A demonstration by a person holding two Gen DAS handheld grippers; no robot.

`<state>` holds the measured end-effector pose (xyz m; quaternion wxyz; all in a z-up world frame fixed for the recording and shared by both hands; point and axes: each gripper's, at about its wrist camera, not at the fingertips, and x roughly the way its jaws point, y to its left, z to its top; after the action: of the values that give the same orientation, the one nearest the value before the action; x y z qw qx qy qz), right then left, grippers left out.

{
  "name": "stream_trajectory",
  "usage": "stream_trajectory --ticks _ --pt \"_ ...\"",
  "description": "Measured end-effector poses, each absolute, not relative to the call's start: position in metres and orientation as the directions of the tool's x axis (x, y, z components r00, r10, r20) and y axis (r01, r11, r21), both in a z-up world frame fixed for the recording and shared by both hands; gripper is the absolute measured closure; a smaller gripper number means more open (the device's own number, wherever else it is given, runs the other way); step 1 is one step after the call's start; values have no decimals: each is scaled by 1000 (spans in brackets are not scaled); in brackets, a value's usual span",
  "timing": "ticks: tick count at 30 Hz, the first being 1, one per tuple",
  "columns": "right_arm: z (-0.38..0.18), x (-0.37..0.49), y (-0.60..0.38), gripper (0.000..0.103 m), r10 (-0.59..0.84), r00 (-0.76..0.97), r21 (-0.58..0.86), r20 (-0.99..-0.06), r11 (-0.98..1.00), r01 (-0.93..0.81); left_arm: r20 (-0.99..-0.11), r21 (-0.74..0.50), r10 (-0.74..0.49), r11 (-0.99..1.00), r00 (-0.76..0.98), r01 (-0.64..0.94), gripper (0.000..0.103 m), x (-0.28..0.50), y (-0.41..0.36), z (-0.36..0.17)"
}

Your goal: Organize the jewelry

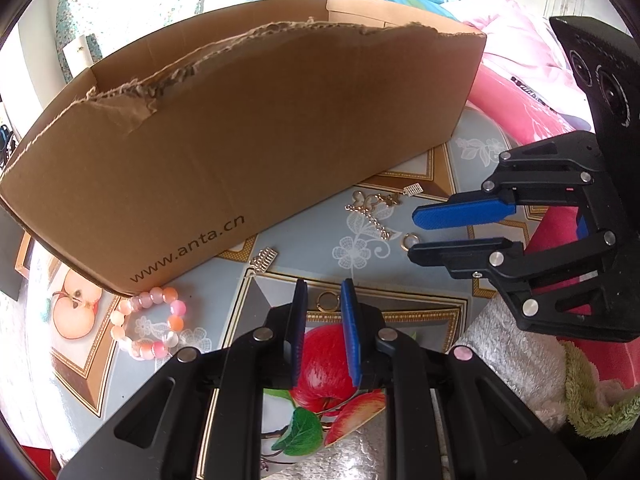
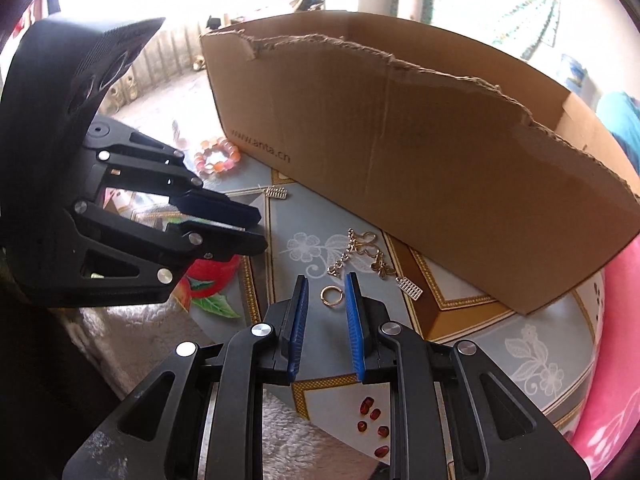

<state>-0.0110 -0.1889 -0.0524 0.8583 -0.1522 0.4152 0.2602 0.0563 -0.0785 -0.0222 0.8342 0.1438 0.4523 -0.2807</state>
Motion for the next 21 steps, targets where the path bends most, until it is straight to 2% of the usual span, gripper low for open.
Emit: stream_trajectory --ticks 7,9,12,21 --pt "-58 -3 -183 83 326 474 -81 -818 751 -655 -835 -12 -340 797 432 604 86 57 -79 -23" --pt "-57 -2 -185 86 327 466 -85 -822 739 -668 -835 -9 -340 794 433 608 86 57 -79 -23" --pt "-56 3 -188 93 348 438 -54 -829 729 -682 -834 -4 -341 790 434 613 86 57 -80 -23" --pt "-55 20 -211 94 384 437 44 -813 789 -612 -832 -4 -343 790 436 613 86 58 -82 -23"
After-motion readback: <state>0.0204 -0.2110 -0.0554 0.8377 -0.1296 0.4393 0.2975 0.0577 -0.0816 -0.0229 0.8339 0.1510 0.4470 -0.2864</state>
